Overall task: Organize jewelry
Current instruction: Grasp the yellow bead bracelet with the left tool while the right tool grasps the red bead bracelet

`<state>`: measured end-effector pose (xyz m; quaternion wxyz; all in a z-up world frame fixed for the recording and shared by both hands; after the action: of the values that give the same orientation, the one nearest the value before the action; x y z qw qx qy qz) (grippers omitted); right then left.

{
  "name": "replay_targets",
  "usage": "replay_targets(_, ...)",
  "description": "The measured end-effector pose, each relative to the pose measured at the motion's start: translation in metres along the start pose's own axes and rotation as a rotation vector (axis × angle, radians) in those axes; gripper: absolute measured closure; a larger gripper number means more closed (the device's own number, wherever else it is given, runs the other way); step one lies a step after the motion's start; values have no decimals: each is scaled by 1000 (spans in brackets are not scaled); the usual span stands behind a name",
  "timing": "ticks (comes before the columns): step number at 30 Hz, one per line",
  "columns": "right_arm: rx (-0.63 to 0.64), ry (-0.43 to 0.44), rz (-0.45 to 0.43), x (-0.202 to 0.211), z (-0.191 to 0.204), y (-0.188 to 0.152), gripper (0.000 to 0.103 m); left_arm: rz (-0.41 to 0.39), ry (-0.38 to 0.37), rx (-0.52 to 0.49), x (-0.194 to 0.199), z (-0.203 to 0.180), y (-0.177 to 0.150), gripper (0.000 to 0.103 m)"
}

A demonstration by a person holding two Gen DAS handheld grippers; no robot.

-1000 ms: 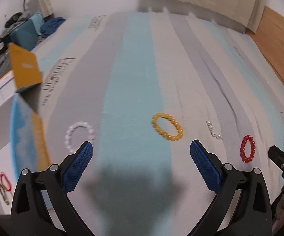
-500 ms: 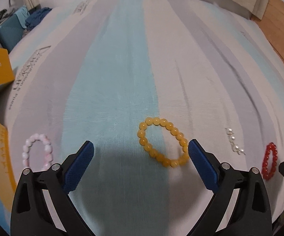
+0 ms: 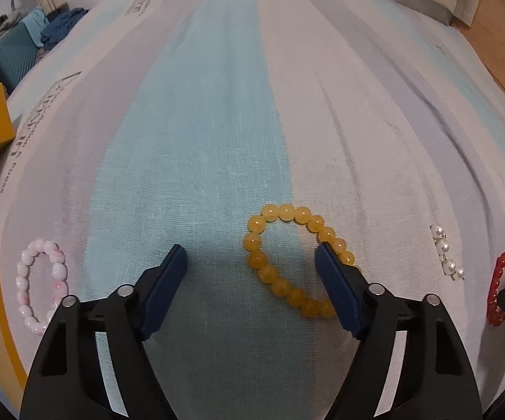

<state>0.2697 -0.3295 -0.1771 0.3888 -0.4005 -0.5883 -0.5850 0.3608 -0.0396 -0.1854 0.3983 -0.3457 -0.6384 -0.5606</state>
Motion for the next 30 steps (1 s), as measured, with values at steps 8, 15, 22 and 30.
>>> replay_targets(8, -3, -25, 21, -5, -10, -7, 34, 2, -9, 2, -3, -1, 3, 48)
replay_targets(15, -12, -40, 21, -2, -9, -11, 55, 21, -18, -1, 0, -3, 4, 73)
replay_targets(22, 4, -73, 9, 5, -14, -10, 86, 38, -21, -48, -1, -10, 10, 95)
replay_targets(30, -2, -74, -20, 15, -12, -16, 90, 21, -38, -61, 11, -9, 12, 95)
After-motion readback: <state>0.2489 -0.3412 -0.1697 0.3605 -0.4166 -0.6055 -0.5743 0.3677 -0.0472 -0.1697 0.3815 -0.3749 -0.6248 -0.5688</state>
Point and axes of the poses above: each gripper's, at about its wrist camera, not at the fingertips, and x roughly against the way its jaws point, z to its left, y to its top, the point moved 7 cm from there along -x, roughly the way its jaws point, and after that the axes turned 9 degrees about x, right-handed, at the moved point
